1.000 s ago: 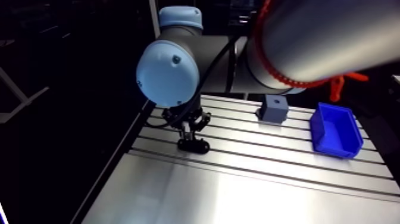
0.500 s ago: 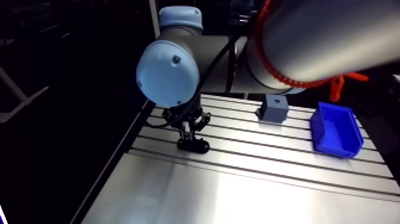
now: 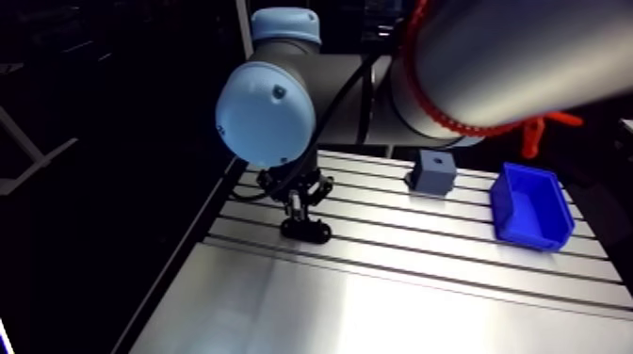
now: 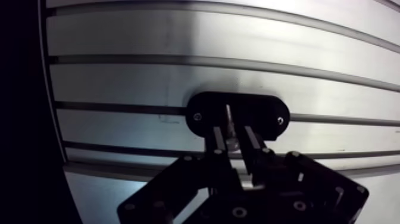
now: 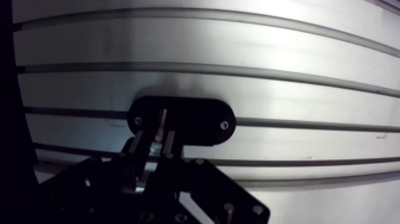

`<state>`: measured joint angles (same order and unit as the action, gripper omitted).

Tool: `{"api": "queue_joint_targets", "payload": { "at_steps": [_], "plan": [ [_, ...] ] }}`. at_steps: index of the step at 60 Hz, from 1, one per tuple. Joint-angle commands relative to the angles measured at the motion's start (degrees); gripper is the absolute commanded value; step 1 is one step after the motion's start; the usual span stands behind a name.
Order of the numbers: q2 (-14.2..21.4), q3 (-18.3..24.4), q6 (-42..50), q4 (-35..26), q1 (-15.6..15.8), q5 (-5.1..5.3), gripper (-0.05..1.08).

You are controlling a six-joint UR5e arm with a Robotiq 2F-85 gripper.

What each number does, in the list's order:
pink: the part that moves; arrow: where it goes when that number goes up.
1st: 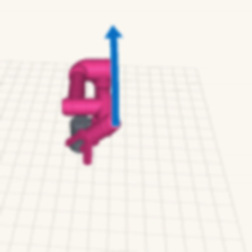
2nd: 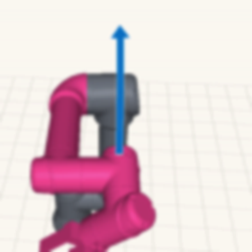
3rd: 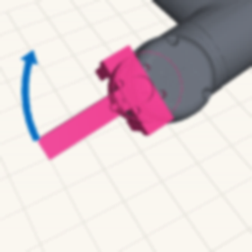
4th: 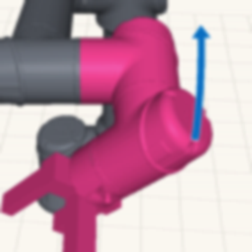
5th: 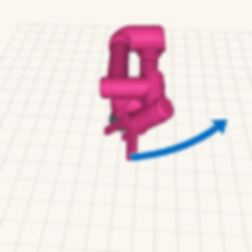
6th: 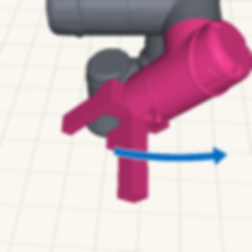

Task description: Pick up the M10 bolt and insert it into the hex recess until seated.

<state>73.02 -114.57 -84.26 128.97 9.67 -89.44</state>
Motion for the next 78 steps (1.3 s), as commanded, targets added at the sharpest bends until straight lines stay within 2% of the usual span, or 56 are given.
{"api": "queue_joint_targets", "payload": {
  "at_steps": [1,18,26,45,58,61,78],
  "plan": [
    [0.4,0.4,-0.1,0.0,-0.1,-0.07,0.74],
    [1.4,2.1,-0.7,-0.2,-0.2,-0.25,0.74],
    [2.0,4.0,-0.8,-0.7,-0.3,0.03,0.75],
    [2.3,9.7,-7.4,-7.2,-2.7,0.02,0.75],
    [2.6,15.6,-15.0,-13.1,-6.4,-0.06,0.78],
    [2.5,18.3,-18.5,-15.4,-7.0,-0.06,0.78],
    [1.8,26.0,-21.4,-23.2,-9.7,-0.07,0.78]
  ]
}}
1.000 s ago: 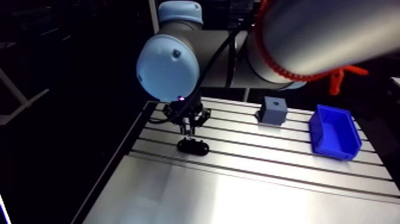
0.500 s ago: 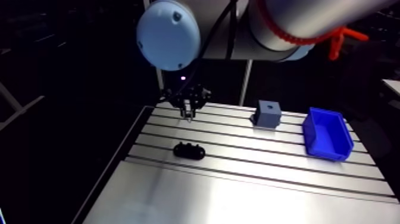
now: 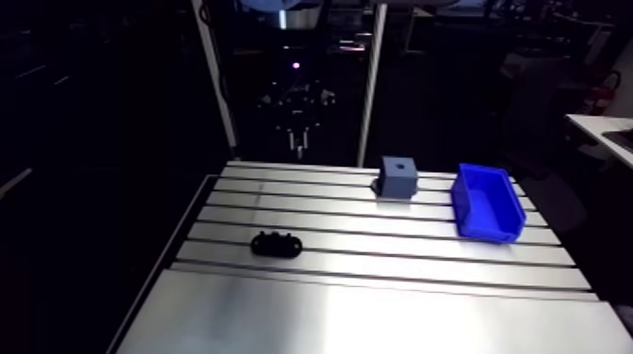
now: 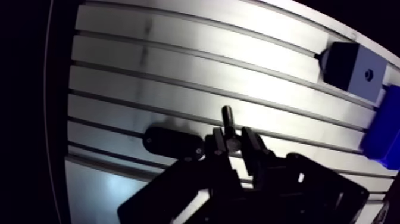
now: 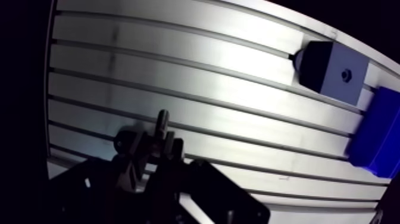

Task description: Pick up the M10 bolt and insert it into the hex recess until seated.

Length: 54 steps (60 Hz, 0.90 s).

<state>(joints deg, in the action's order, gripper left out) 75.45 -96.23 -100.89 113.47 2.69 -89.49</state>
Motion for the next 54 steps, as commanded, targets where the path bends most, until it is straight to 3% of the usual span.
{"api": "queue_joint_targets", "payload": {
  "at_steps": [1,11,22,27,29,32,54],
  "plan": [
    [-0.7,7.7,-4.8,-7.7,-2.7,-0.02,0.78],
    [-2.6,11.9,-7.5,-12.5,-3.2,-0.43,0.78],
    [-5.0,16.0,-11.0,-16.9,-5.5,-2.58,0.78],
    [-7.4,19.5,-13.7,-20.5,-6.1,-4.66,0.78],
    [-7.4,19.5,-13.7,-20.5,-6.1,-4.66,0.78],
    [-8.0,20.4,-14.7,-21.7,-7.2,-5.58,0.78],
    [-13.7,26.7,-24.0,-23.1,-9.3,-5.82,0.78]
  ]
}}
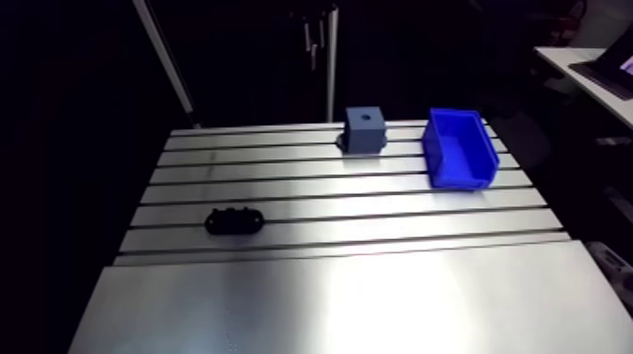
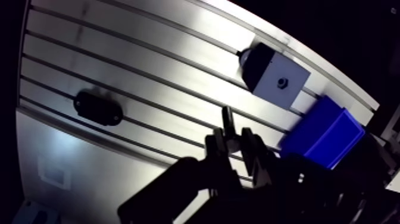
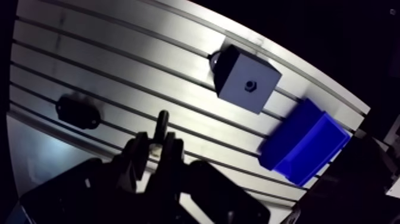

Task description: Pick up the M10 bolt and insert it into the hex recess until seated.

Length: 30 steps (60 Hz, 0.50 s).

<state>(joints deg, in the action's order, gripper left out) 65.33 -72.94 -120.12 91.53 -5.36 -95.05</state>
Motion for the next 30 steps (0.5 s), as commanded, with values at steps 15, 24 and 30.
{"api": "queue_joint_targets", "payload": {
  "at_steps": [15,24,30],
  "plan": [
    [-6.7,6.9,-9.1,-5.6,-2.6,-1.5,0.78],
    [-7.0,7.1,-12.1,-5.4,-4.2,-1.59,0.78],
    [-7.8,8.3,-12.7,-5.7,-4.4,-1.52,0.78]
  ]
}}
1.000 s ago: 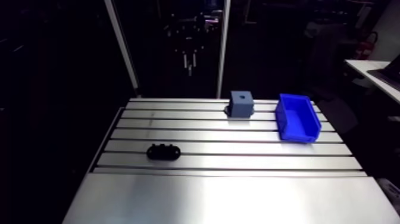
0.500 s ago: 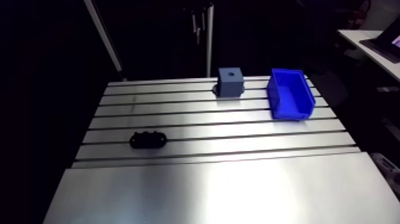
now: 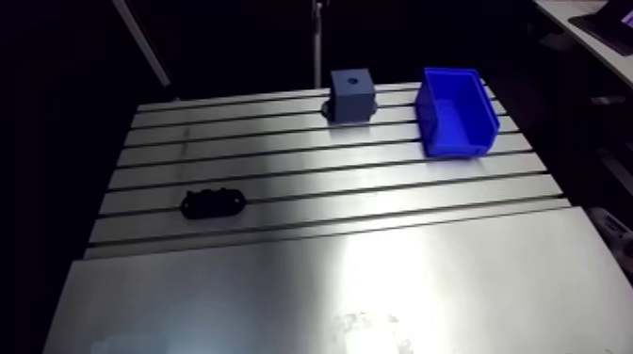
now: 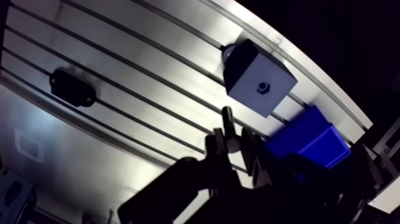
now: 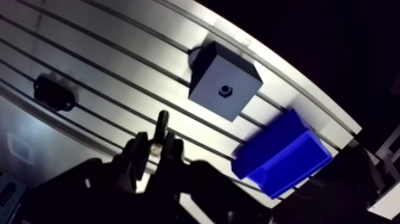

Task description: Pick up the M10 bolt and insert it into the hex recess until seated.

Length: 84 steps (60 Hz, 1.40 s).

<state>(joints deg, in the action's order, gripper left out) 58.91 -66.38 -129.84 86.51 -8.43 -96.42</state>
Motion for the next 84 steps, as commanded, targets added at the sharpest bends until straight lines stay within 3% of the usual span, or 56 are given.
{"api": "queue_joint_targets", "payload": {
  "at_steps": [1,11,16,26,31,43,45,47,84],
  "plan": [
    [-1.6,2.1,-3.1,-0.8,-1.3,-0.13,0.78],
    [-2.3,2.4,-3.3,-0.8,-2.2,-0.37,0.78],
    [-3.2,2.7,-3.3,-0.6,-2.9,-1.23,0.78],
    [-4.2,3.3,-5.9,-0.4,-3.3,-1.84,0.78],
    [-4.3,3.4,-7.6,0.2,-3.3,-3.39,0.78],
    [-5.0,3.8,-9.0,1.0,-3.3,-4.28,0.77],
    [-5.1,3.8,-9.4,1.3,-3.3,-5.55,0.77],
    [-5.2,3.8,-9.7,1.3,-3.3,-5.87,0.77],
    [-6.7,2.6,-9.8,2.6,-2.9,-5.93,0.77]
  ]
}}
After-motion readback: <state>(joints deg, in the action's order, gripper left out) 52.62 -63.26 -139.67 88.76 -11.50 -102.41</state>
